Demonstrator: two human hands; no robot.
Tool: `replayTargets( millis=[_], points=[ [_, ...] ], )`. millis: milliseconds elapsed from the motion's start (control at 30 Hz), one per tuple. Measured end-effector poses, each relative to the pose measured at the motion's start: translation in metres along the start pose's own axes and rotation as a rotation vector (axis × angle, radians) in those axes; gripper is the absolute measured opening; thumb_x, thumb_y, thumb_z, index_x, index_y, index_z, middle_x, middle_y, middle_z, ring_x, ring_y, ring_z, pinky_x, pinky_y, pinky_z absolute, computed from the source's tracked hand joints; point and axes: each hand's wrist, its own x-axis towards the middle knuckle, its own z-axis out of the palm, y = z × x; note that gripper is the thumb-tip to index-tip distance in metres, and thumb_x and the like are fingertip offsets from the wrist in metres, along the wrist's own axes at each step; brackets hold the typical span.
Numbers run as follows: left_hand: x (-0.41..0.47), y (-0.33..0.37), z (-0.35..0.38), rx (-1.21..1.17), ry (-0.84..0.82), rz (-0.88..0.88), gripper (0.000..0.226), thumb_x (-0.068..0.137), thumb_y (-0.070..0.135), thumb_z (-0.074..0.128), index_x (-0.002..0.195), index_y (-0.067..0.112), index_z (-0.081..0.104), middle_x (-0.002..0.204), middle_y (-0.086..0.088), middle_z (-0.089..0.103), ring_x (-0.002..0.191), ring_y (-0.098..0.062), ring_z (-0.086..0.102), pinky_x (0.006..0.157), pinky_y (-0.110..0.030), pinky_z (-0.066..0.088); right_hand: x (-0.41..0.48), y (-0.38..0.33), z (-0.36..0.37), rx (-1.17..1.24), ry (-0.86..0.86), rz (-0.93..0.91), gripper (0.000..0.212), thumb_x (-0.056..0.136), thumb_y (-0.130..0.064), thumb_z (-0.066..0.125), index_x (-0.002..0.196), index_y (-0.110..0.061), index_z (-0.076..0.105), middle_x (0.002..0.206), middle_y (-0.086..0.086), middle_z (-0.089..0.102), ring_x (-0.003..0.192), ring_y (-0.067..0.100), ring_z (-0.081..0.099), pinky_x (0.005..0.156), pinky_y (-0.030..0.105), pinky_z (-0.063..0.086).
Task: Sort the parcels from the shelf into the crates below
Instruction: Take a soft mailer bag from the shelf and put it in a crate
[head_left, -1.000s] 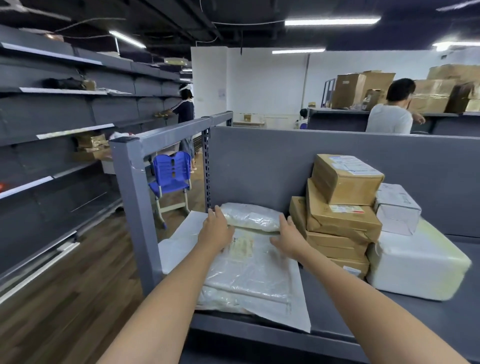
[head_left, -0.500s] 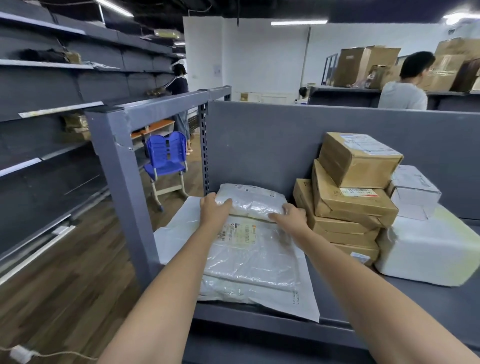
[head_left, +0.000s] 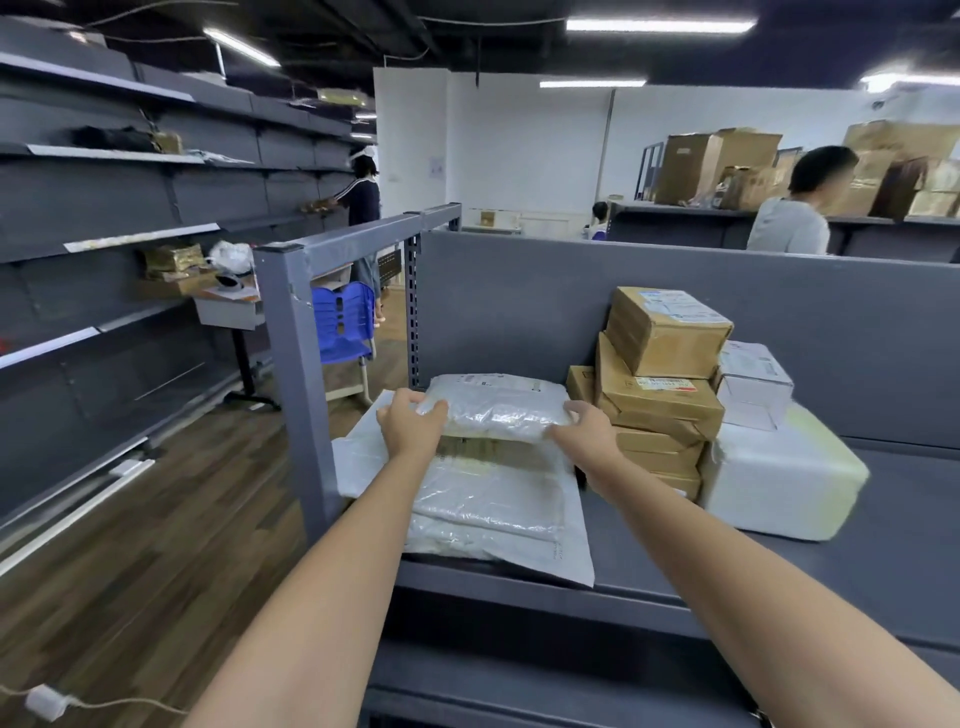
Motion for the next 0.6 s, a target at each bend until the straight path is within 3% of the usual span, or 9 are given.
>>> replayTargets(
  millis=[133,233,333,433,467,533,600],
  points=[
    [-0.043,0.015,-0.018,-0.136,-0.038,-0.061,0.014,0.083,0.016,0.059,0.095,0.015,0.051,0.103,-0.007,0.053,0.084,-0.025,0.055,0.08,-0.04,0.057,-0.044,0.0,-0.024,-0.014,0.012,-0.061,0.059,0.08,-0.013,0.059,0.137,-0.012,0.045,0.137,0.014,0.045,0.121,0.031,0.047,0.101,0.041,0.045],
    [-0.085,0.028,-0.028,-0.236,-0.081,-0.035,0.029,0.084,0.019,0.065,0.106,0.018,0.045,0.111,-0.004,0.046,0.088,-0.021,0.055,0.065,-0.032,0.057,-0.087,0.004,-0.043,0.015,-0.025,-0.114,0.059,0.08,-0.008,0.057,0.137,-0.009,0.044,0.134,0.015,0.046,0.088,0.019,0.052,0.069,0.021,0.046],
    [-0.126,0.036,-0.037,-0.274,-0.044,-0.017,0.04,0.082,0.018,0.07,0.112,0.019,0.043,0.12,-0.003,0.041,0.094,-0.023,0.052,0.055,-0.028,0.054,-0.133,0.012,-0.061,0.019,-0.044,-0.139,0.051,0.084,-0.011,0.061,0.133,-0.009,0.047,0.129,0.013,0.044,0.082,0.017,0.05,0.056,0.019,0.04],
    [-0.162,0.033,-0.049,-0.302,-0.015,-0.061,0.04,0.081,0.013,0.066,0.111,0.023,0.042,0.127,-0.007,0.046,0.097,-0.026,0.052,0.079,-0.041,0.057,-0.175,0.022,-0.08,0.054,-0.088,-0.159,0.041,0.087,-0.016,0.061,0.126,-0.006,0.052,0.095,0.004,0.054,0.075,0.016,0.053,0.058,0.019,0.044],
    [-0.174,0.031,-0.054,-0.302,-0.004,-0.057,0.04,0.081,0.012,0.064,0.113,0.023,0.043,0.127,-0.008,0.048,0.097,-0.025,0.05,0.085,-0.04,0.054,-0.188,0.026,-0.087,0.067,-0.112,-0.157,0.038,0.089,-0.018,0.059,0.124,-0.004,0.053,0.085,0.001,0.052,0.071,0.015,0.054,0.061,0.02,0.046],
    [-0.199,0.03,-0.063,-0.299,0.018,-0.012,0.044,0.083,0.01,0.06,0.123,0.018,0.044,0.122,-0.005,0.051,0.096,-0.021,0.047,0.083,-0.03,0.045,-0.207,0.031,-0.102,0.04,-0.138,-0.152,0.037,0.092,-0.024,0.055,0.124,-0.005,0.053,0.089,0.003,0.057,0.076,0.018,0.057,0.071,0.027,0.051],
    [-0.224,0.03,-0.073,-0.285,-0.019,0.056,0.048,0.082,0.007,0.058,0.127,0.016,0.044,0.117,-0.005,0.054,0.096,-0.02,0.049,0.08,-0.03,0.043,-0.223,0.04,-0.117,-0.069,-0.11,-0.157,0.041,0.094,-0.03,0.052,0.128,-0.007,0.051,0.112,0.007,0.058,0.104,0.026,0.058,0.09,0.035,0.047]
  ],
)
